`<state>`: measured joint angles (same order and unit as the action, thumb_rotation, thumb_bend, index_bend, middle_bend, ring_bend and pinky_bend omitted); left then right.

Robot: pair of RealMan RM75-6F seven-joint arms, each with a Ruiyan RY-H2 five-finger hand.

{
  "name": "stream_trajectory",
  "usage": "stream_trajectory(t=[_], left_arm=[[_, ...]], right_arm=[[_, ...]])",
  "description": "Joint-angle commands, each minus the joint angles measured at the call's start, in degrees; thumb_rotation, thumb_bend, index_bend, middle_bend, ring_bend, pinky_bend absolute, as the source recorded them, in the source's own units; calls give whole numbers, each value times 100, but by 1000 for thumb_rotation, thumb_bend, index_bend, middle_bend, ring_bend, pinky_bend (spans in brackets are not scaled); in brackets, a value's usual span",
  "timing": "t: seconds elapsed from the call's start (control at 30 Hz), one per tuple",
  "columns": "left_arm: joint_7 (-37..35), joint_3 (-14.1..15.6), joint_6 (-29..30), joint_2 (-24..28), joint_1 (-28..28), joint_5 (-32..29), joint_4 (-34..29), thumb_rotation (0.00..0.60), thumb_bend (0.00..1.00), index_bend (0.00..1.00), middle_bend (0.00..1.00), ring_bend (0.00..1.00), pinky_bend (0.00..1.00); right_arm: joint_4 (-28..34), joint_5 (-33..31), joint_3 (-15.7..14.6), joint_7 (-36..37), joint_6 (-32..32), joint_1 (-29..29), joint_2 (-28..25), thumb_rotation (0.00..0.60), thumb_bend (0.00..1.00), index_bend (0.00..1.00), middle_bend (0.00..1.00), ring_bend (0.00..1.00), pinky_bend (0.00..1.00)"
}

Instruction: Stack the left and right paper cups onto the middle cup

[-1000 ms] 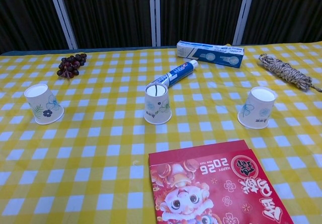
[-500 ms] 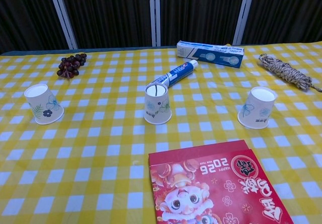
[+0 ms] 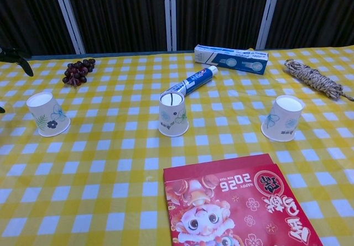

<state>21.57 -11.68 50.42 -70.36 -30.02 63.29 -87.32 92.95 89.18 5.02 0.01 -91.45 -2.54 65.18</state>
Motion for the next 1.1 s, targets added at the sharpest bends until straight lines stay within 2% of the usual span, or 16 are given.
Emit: stream_trajectory(t=[0.03, 0.23, 0.6, 0.7, 0.93, 1.1], left_arm=[[155, -20, -155, -144, -193, -277, 127, 600, 147, 258, 0, 0, 4], [239, -16, -223, -327, -375, -547, 267, 600, 239, 259, 0, 0, 5], [421, 139, -338, -548, -621, -845, 446, 600, 244, 257, 0, 0, 5], [476, 191, -311, -579, -660, -877, 479, 600, 244, 285, 0, 0, 5], [476, 271, -265, -722, -737, -942, 567, 600, 253, 417, 0, 0, 11], [426, 306, -148, -761, -739, -908, 508, 600, 309, 434, 0, 0, 12]], right_arm=[[-12, -18, 4, 14, 22, -7, 4, 600, 65, 4, 0, 0, 0], [-18, -41, 10, 71, 39, -7, -14, 600, 65, 4, 0, 0, 0], [-47, -75, 29, 200, 58, -10, -42, 600, 65, 4, 0, 0, 0], [-47, -94, 30, 210, 76, -11, -42, 600, 64, 4, 0, 0, 0], [-42, -95, 34, 246, 72, -9, -53, 600, 65, 4, 0, 0, 0], [-43, -98, 46, 265, 47, 1, -67, 600, 64, 4, 0, 0, 0]])
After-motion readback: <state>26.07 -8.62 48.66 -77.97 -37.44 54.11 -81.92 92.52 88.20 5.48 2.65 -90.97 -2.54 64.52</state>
